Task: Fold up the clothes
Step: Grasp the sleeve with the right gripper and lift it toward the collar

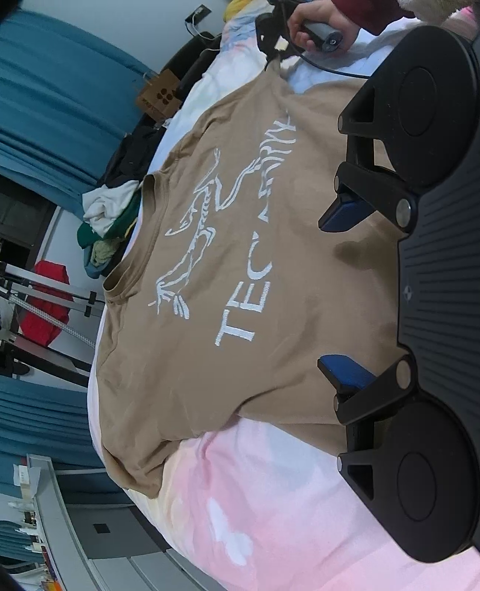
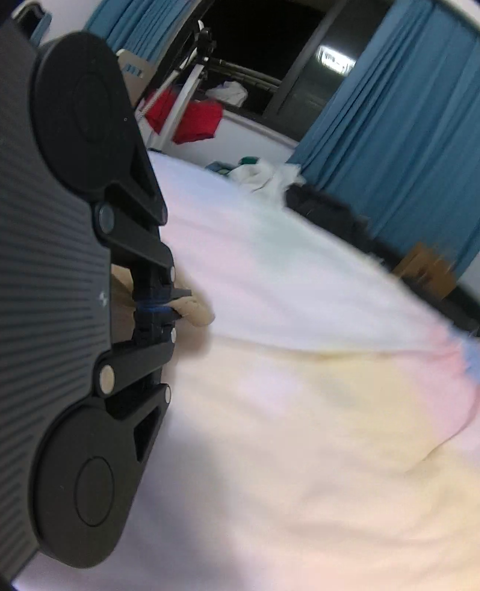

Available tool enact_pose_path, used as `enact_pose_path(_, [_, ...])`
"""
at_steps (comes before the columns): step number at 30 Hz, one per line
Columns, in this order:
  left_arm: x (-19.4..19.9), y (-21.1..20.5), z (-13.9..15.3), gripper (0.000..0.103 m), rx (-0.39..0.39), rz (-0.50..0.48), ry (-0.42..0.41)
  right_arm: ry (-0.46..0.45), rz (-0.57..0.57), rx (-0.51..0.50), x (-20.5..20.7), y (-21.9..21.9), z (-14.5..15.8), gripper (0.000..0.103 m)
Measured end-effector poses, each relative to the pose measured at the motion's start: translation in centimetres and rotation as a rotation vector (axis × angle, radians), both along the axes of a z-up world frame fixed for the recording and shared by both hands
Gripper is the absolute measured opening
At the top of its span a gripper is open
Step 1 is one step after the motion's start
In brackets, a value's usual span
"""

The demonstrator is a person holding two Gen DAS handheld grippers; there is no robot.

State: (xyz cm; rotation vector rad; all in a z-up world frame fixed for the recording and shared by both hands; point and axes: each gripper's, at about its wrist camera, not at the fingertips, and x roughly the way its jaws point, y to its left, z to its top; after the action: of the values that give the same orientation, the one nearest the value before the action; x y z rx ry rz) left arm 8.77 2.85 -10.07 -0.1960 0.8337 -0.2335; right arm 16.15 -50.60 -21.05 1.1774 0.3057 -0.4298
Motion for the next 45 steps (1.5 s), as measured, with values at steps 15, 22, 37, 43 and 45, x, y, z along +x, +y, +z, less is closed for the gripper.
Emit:
enact_pose_path(15, [-0.1, -0.2, -0.3, 0.075, 0.0, 0.003, 0.003, -0.241, 0.175, 0.154, 4.6, -1.3, -2.6, 0.06])
enact_pose_path(22, [0.9, -0.3, -0.8, 0.075, -0.014, 0.012, 0.026, -0.113, 0.214, -0.173, 7.6, 1.3, -0.3, 0.033])
enact_pose_path(37, [0.6, 2.2, 1.8, 0.075, -0.087, 0.079, -0.057, -0.063, 0.119, -0.691, 9.2, 14.7, 16.2, 0.007])
enact_pose_path(43, [0.2, 5.8, 2.0, 0.075, -0.116, 0.17, -0.084, -0.009, 0.253, -0.853, 13.5, 26.4, 17.4, 0.008])
enact_pose_path(45, [0.2, 7.0, 1.9, 0.075, -0.131, 0.197, -0.09, 0.032, 0.313, -0.915, 14.9, 30.4, 16.3, 0.008])
